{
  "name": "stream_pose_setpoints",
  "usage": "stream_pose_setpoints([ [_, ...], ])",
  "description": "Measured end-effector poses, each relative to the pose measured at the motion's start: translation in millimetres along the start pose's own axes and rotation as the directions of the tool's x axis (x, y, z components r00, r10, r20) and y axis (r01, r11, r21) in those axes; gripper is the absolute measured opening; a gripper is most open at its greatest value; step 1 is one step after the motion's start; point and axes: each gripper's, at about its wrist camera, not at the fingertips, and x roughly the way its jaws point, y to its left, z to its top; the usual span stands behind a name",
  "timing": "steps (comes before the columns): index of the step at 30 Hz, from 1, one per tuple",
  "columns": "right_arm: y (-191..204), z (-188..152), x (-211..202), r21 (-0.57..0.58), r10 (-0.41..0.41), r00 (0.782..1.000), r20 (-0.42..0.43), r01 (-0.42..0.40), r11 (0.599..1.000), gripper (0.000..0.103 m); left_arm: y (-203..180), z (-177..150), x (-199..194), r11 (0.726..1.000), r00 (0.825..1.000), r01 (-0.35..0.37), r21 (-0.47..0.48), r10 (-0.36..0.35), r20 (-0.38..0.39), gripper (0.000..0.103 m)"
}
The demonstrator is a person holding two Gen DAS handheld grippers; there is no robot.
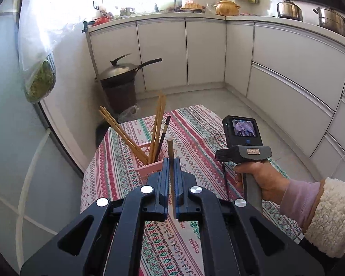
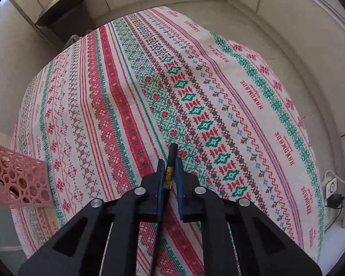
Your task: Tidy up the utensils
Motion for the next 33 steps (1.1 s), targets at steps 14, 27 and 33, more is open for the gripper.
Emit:
stream_pose_setpoints([
  [14, 1, -52, -189, -0.186, 0.261, 0.905, 0.337, -0.208, 0.960, 0.007, 13, 8, -3, 0.992, 0.999, 0.030, -0.121, -0.027, 0.020, 0.000],
  [27, 7, -64, -292, -0.291, 0.450, 0.773, 0.447, -0.350, 0.890, 0.007, 36, 1, 59, 0.981, 0.923, 0.143, -0.133, -0.180, -0.339, 0.062],
  [33, -2, -59, -270, -0.252, 0.448, 0.802, 0.396, -0.374, 0.893, 0.007, 28, -81, 185, 0.996, 0.766, -0.017, 0.082, 0.066, -0.640, 0.054],
])
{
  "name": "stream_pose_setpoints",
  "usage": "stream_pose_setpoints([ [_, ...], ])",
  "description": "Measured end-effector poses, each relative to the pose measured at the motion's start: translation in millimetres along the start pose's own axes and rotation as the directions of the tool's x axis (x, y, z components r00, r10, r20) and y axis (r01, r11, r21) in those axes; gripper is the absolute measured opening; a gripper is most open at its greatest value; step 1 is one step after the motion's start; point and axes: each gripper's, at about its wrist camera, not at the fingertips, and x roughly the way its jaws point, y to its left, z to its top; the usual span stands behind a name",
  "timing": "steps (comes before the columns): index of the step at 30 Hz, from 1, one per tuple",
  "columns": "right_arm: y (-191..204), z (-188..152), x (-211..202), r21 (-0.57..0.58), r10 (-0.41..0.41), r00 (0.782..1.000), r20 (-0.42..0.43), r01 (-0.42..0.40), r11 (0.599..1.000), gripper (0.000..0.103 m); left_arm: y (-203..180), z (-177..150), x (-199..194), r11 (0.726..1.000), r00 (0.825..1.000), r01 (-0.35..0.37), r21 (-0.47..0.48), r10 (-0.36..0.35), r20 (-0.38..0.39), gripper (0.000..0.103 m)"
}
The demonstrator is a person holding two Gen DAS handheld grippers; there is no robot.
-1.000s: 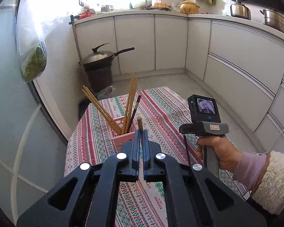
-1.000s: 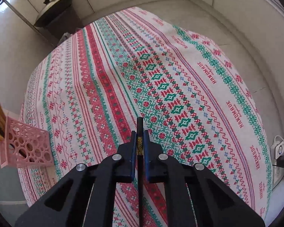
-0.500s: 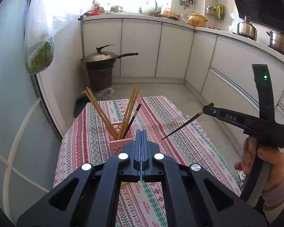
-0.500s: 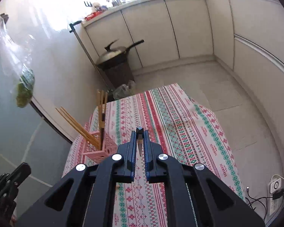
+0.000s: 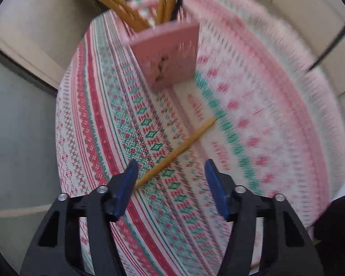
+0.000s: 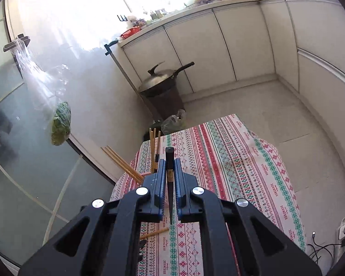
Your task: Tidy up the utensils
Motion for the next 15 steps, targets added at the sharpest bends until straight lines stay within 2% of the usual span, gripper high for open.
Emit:
stream_pose_setpoints([
  [6, -19, -4, 13, 0.016, -0.015, 0.999, -0.043, 0.016, 1.000, 0.007, -20, 23, 18, 0.998, 1.000, 0.012, 0.058, -0.012, 0.005, 0.054],
  [7, -21, -4, 14, 0.016, -0.018, 0.999, -0.047, 0.019, 1.000, 0.007, -23, 25, 24, 0.998, 1.000, 0.015, 0.068, -0.014, -0.011, 0.050],
  [8, -23, -5, 15, 0.017, -0.022, 0.998, -0.053, 0.023, 1.000, 0.007, -25, 26, 31, 0.997, 0.999, 0.022, 0.071, -0.019, -0.035, 0.036],
  [9, -26, -5, 15, 0.019, -0.024, 0.998, -0.057, 0.025, 0.999, 0.007, -25, 26, 37, 0.997, 0.998, 0.034, 0.065, -0.030, -0.057, 0.034],
  [10, -28, -6, 15, 0.021, -0.027, 0.998, -0.062, 0.028, 0.999, 0.007, -23, 27, 35, 0.997, 0.998, 0.055, 0.051, -0.053, -0.042, 0.024],
  [12, -32, -7, 16, 0.024, -0.031, 0.997, -0.067, 0.032, 0.999, 0.007, -18, 29, 36, 0.995, 0.993, 0.101, 0.020, -0.100, -0.056, 0.017],
  [14, -33, -7, 15, 0.033, -0.026, 0.997, -0.072, 0.028, 0.999, 0.007, -15, 25, 34, 0.992, 0.991, 0.125, -0.002, -0.125, -0.038, 0.007],
  [15, -33, -7, 14, 0.037, -0.022, 0.997, -0.073, 0.024, 0.999, 0.007, -13, 23, 30, 0.992, 0.992, 0.127, -0.016, -0.127, -0.019, 0.007],
])
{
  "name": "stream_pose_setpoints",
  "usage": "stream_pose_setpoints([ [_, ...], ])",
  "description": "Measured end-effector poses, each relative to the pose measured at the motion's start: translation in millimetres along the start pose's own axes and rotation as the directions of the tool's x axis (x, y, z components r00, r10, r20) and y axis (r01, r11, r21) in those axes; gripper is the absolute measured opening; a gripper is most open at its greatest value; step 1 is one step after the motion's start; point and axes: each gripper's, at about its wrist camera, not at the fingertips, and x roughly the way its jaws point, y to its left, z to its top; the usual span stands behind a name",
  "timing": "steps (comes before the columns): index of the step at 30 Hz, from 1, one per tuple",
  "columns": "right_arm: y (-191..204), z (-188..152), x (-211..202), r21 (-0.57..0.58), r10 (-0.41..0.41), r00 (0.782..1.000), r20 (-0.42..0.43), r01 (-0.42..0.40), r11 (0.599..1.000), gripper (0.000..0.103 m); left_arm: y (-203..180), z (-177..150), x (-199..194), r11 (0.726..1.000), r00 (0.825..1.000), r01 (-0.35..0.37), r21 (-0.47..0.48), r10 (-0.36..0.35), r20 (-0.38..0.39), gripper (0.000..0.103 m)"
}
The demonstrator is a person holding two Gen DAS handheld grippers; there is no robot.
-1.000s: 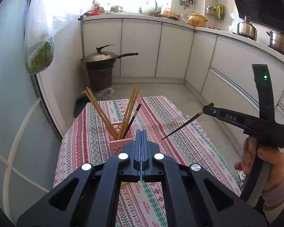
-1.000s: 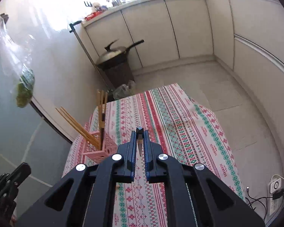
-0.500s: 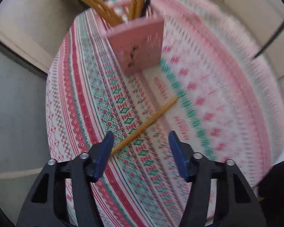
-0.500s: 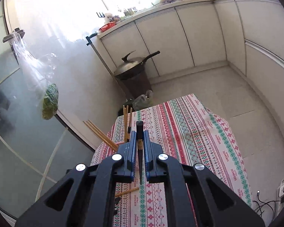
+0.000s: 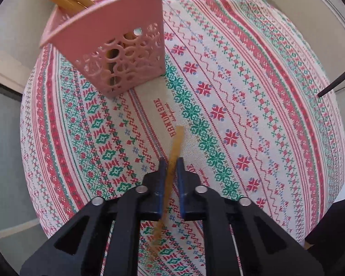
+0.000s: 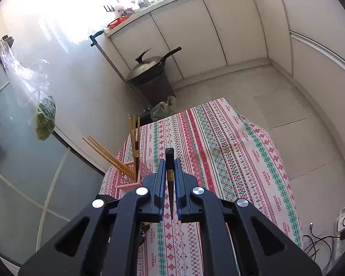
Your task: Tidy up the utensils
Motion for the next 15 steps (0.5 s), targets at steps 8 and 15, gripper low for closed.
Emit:
stream_pose_setpoints([
  [8, 17, -1, -24, -0.023, 0.049, 0.998, 0.046, -0.048, 0.999, 0.007, 9, -48, -122, 0.991, 0.943, 0.096, -0.092, -0.061, 0.328, 0.006],
  [15, 37, 4, -44, -0.041, 0.090, 0.992, 0.089, -0.087, 0.995, 0.007, 15, -83, -209, 0.985, 0.835, 0.102, -0.141, -0.008, 0.550, 0.006],
])
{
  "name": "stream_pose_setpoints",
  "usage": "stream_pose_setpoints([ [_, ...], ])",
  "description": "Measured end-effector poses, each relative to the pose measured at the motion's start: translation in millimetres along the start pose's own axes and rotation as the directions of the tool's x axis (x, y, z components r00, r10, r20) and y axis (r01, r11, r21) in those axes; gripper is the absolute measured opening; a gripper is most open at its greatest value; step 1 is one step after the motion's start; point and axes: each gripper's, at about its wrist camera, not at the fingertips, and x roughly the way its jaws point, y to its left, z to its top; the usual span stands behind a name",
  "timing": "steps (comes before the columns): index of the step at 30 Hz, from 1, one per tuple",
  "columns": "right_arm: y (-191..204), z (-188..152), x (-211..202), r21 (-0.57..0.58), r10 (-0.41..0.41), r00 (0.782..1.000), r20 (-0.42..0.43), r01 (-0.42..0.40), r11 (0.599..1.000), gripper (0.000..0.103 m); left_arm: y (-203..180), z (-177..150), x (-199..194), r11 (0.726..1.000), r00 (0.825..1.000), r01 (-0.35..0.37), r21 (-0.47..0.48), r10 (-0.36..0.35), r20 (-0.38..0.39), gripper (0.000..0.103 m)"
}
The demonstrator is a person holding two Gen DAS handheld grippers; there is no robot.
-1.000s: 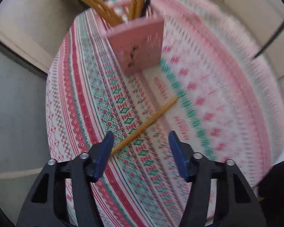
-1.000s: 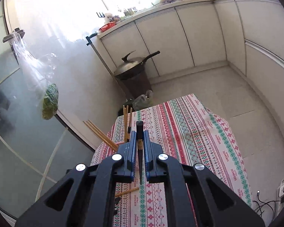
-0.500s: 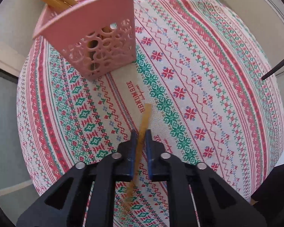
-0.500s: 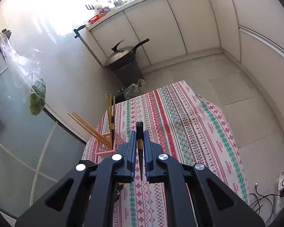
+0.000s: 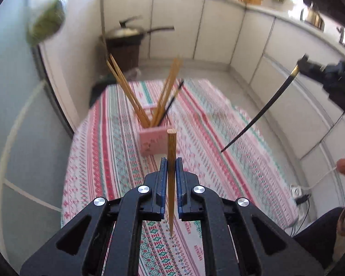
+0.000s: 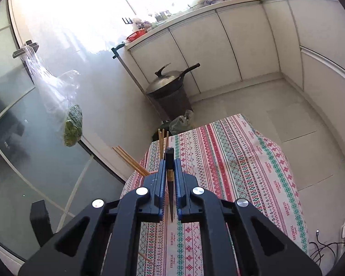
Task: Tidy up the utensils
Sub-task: 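Carry the wooden chopstick over the basket while the right tool holds the black chopstick above it, then open the left tool into the basket while the right tool releases its black chopstick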
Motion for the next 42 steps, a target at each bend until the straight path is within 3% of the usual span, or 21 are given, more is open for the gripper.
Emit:
stream_pose_setpoints([
  [4, 12, 11, -6, -0.002, 0.020, 0.999, 0.031, -0.020, 1.000, 0.007, -1, 35, -40, 1.000, 0.990, -0.006, -0.030, 0.010, 0.139, 0.006],
  [7, 19, 22, -6, 0.002, 0.030, 0.998, 0.052, -0.030, 1.000, 0.007, 3, 67, -63, 0.998, 0.970, -0.029, -0.054, 0.041, 0.239, 0.006],
  [12, 27, 40, 6, -0.003, 0.038, 0.997, 0.061, -0.038, 0.999, 0.007, 8, 110, -65, 0.991, 0.938, -0.052, -0.125, 0.091, 0.334, 0.006],
  [19, 33, 53, 33, -0.017, 0.047, 0.997, 0.055, -0.046, 0.999, 0.007, 20, 133, -21, 0.977, 0.937, -0.099, -0.190, 0.156, 0.314, 0.007],
  [22, 34, 55, 49, -0.016, 0.038, 0.998, 0.045, -0.037, 0.999, 0.008, 32, 128, 15, 0.975, 0.963, -0.054, -0.215, 0.108, 0.248, 0.011],
  [25, 35, 54, 60, -0.013, 0.038, 0.999, 0.030, -0.038, 0.999, 0.008, 49, 117, 29, 0.964, 0.971, -0.068, -0.256, 0.123, 0.204, 0.017],
  [30, 39, 53, 71, -0.012, 0.038, 0.999, 0.022, -0.037, 0.999, 0.008, 65, 107, -5, 0.949, 0.947, -0.075, -0.306, 0.163, 0.275, 0.031],
  [33, 46, 51, 76, -0.025, 0.031, 0.999, 0.024, -0.030, 0.999, 0.008, 71, 104, -19, 0.941, 0.936, -0.075, -0.329, 0.180, 0.301, 0.046],
  [39, 57, 45, 103, -0.036, 0.004, 1.000, 0.006, -0.004, 0.999, 0.009, 72, 107, -21, 0.936, 0.930, -0.118, -0.333, 0.222, 0.293, 0.047],
  [42, 64, 41, 125, -0.037, -0.007, 1.000, 0.000, 0.007, 0.999, 0.009, 73, 107, -15, 0.934, 0.937, -0.119, -0.338, 0.218, 0.273, 0.047],
])
